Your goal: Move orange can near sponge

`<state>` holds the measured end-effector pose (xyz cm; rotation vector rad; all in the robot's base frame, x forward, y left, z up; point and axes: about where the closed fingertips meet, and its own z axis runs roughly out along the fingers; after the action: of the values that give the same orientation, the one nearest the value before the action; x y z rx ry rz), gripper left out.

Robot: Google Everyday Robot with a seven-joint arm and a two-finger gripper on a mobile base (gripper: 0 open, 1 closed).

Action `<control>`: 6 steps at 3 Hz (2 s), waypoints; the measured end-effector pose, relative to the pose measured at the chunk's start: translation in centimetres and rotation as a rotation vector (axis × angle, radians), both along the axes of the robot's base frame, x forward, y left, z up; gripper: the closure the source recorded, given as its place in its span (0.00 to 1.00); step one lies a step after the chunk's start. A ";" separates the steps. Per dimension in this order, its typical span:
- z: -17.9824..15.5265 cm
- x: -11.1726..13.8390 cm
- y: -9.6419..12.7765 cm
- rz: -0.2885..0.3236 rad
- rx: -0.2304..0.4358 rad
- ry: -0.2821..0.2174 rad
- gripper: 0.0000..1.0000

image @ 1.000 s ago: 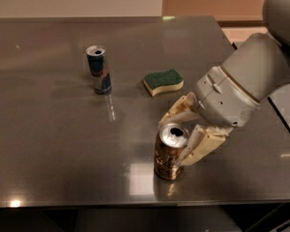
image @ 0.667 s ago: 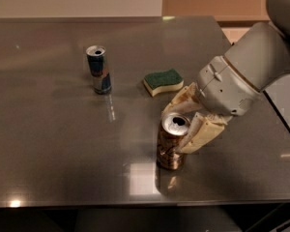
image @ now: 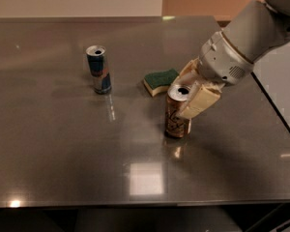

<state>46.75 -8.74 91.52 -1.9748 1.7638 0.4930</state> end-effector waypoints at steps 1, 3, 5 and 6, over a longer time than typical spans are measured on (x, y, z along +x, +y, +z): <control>-0.1 3.8 -1.7 -0.104 -0.008 0.009 1.00; 0.3 8.5 -3.9 -0.237 0.031 0.019 1.00; -0.1 10.8 -3.8 -0.281 0.068 0.039 1.00; -0.6 11.3 -3.6 -0.285 0.074 0.044 0.82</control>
Offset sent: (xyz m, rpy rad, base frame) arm 0.0987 -0.0506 0.0039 0.0345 0.0215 -0.2828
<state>58.08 -12.35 90.97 -1.6395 1.9833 0.4993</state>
